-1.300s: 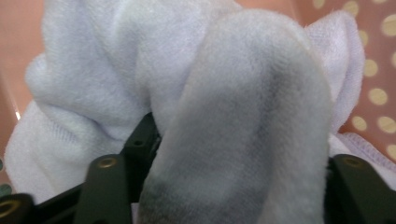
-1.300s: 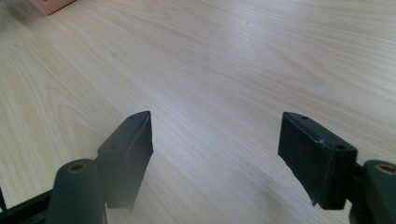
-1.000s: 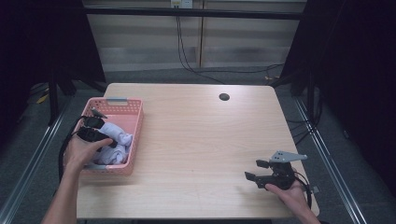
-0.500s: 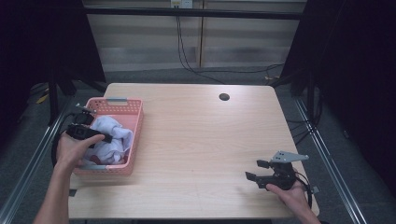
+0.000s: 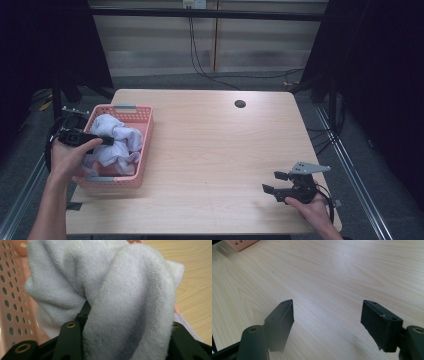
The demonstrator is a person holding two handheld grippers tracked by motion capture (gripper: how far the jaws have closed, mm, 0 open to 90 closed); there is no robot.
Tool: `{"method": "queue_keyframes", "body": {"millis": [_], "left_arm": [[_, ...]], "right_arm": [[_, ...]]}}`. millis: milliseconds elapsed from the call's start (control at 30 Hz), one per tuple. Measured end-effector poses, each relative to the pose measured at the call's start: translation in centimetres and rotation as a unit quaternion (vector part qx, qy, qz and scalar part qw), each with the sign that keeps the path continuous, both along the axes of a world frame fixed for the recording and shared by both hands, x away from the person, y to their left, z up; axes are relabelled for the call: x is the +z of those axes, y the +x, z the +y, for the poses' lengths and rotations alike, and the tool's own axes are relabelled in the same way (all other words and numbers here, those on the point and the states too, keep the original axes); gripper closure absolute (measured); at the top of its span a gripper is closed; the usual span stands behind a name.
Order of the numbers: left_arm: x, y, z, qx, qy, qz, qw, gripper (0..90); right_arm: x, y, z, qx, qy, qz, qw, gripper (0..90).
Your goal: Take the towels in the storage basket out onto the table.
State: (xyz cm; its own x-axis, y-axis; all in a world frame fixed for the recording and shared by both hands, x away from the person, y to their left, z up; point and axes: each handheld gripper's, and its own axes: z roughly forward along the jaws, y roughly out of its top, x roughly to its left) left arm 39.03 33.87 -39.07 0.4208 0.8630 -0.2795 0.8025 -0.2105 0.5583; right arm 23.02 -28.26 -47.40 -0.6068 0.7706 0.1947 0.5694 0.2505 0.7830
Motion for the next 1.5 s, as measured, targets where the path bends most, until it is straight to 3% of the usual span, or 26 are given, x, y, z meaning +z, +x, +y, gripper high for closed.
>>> {"method": "queue_keyframes", "body": {"millis": [233, 433, 600, 667, 1100, 1500], "left_arm": [[1.3, 0.2, 0.0, -0.008, -0.006, -0.008, 0.9999, 53.4], [3.1, 0.2, 0.5, 0.005, -0.038, -0.026, 0.9989, 53.4], [3.8, 0.1, 0.8, 0.003, -0.040, -0.032, 0.9987, 53.4], [4.2, -0.1, 1.1, 0.014, -0.052, -0.038, 0.9978, 53.4], [5.5, -0.7, 1.7, 0.013, -0.047, -0.052, 0.9974, 53.3], [8.2, -1.1, 0.9, -0.001, -0.057, -0.084, 0.9949, 53.3]], "right_arm": [[0.0, 0.0, 0.0, -0.001, 0.001, 0.002, 1.0000, 26.9], [0.0, -0.1, -0.1, -0.001, 0.002, 0.003, 1.0000, 26.9], [0.1, -0.1, -0.1, -0.002, 0.004, 0.001, 1.0000, 26.9], [0.0, -0.1, -0.1, -0.001, 0.004, 0.002, 1.0000, 26.9], [0.0, 0.0, -0.1, -0.001, 0.003, 0.004, 1.0000, 26.9], [0.1, -0.1, -0.3, -0.006, 0.007, 0.002, 1.0000, 26.9]]}}
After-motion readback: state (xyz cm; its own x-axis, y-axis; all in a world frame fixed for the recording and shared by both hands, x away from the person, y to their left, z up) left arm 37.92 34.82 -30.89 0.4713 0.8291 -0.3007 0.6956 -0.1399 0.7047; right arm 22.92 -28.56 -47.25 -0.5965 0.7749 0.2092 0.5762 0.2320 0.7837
